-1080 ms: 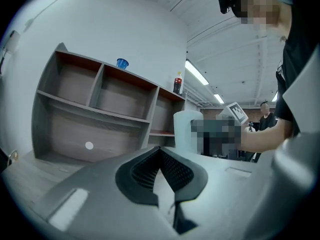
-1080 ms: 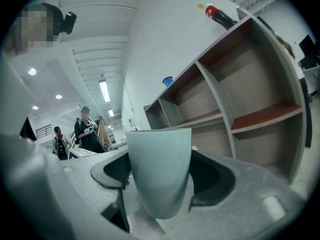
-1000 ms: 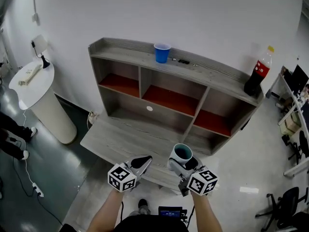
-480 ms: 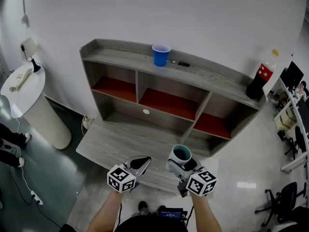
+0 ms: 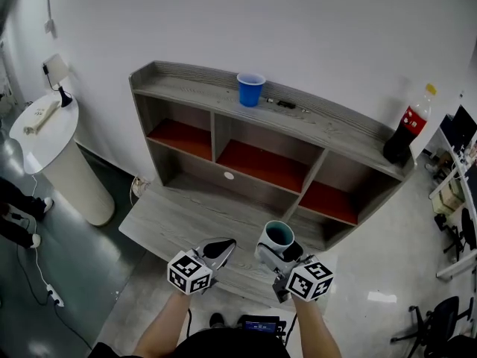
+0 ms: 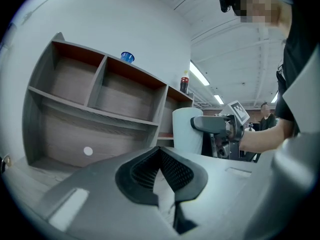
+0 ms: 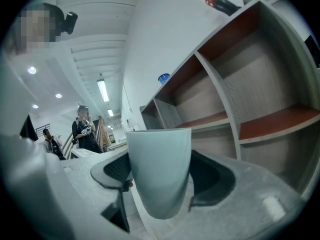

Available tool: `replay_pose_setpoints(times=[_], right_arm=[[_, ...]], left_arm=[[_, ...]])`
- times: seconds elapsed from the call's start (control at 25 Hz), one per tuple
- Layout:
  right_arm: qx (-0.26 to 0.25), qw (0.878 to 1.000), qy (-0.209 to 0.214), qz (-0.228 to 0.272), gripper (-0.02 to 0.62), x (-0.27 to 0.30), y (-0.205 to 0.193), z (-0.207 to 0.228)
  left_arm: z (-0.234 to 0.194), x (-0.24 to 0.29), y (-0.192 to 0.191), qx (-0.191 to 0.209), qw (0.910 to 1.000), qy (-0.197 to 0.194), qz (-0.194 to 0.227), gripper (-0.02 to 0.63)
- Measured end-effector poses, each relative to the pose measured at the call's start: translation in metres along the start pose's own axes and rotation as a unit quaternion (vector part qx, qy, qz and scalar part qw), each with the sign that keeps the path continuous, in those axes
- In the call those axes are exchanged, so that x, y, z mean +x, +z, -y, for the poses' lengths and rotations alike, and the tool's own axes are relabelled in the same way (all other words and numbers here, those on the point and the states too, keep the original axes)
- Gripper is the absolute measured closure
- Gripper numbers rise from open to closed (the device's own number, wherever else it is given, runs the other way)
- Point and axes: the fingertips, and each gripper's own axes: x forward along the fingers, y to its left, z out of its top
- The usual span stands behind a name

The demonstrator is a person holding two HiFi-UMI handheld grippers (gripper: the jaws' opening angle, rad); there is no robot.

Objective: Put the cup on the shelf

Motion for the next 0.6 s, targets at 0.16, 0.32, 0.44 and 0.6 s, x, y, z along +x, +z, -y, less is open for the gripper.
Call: replay_pose_setpoints(times=[0.16, 0.32, 0.44, 0.6], right_arm=[[-0.002, 1.000, 0.014, 0.003, 0.235, 0.004, 0.007, 0.003], [-0.002, 1.000, 0.026, 0.006, 0.235, 0.007, 0.010, 0.004], [0.000, 1.000, 0.031, 0.007, 0.235, 0.008, 0.011, 0.006], [0.002, 0.999, 0.034, 0.008, 0.235, 0.008, 0.011, 0.009]], left_arm=[[-0.002, 0.006, 0.009, 0.015, 0.9997, 0.017, 0.002, 0.609], [-0.005, 0.010, 0.011, 0.021, 0.9991, 0.036, 0.002, 0.611], [-0.004, 0.012, 0.011, 0.024, 0.9988, 0.042, -0.001, 0.614], [-0.006, 0.015, 0.012, 0.023, 0.9985, 0.050, -0.002, 0.614]])
